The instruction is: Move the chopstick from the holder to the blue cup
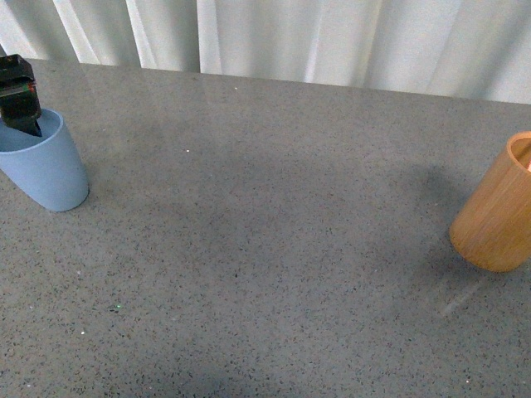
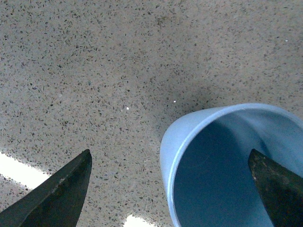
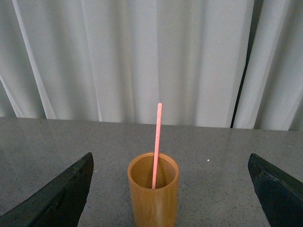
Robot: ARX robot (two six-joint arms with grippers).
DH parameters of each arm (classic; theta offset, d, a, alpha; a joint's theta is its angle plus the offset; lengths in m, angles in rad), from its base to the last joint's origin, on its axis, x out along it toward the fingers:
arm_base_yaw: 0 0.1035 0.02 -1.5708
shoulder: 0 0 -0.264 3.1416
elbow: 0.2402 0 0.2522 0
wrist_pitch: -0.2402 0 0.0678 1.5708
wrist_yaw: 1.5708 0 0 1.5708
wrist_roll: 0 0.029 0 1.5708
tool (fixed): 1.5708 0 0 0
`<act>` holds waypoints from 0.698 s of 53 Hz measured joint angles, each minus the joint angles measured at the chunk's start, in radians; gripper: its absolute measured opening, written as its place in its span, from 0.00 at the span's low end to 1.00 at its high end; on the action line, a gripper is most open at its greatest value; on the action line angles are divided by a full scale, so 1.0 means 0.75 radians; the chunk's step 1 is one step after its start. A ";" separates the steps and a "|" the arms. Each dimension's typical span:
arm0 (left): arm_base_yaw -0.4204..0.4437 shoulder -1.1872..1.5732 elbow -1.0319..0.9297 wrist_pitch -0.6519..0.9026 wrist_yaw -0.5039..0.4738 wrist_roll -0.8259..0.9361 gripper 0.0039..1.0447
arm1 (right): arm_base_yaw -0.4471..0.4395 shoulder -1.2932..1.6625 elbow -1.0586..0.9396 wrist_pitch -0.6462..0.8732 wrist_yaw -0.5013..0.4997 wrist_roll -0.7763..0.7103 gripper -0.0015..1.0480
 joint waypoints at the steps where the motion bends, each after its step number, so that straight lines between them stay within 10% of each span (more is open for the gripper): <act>1: -0.004 0.012 0.011 -0.006 -0.012 0.001 0.92 | 0.000 0.000 0.000 0.000 0.000 0.000 0.90; 30: -0.137 0.117 0.193 -0.269 -0.068 -0.003 0.05 | 0.000 0.000 0.000 0.000 0.000 0.000 0.90; 37: -0.199 0.083 0.186 -0.318 -0.057 -0.001 0.03 | 0.000 0.000 0.000 0.000 0.000 0.000 0.90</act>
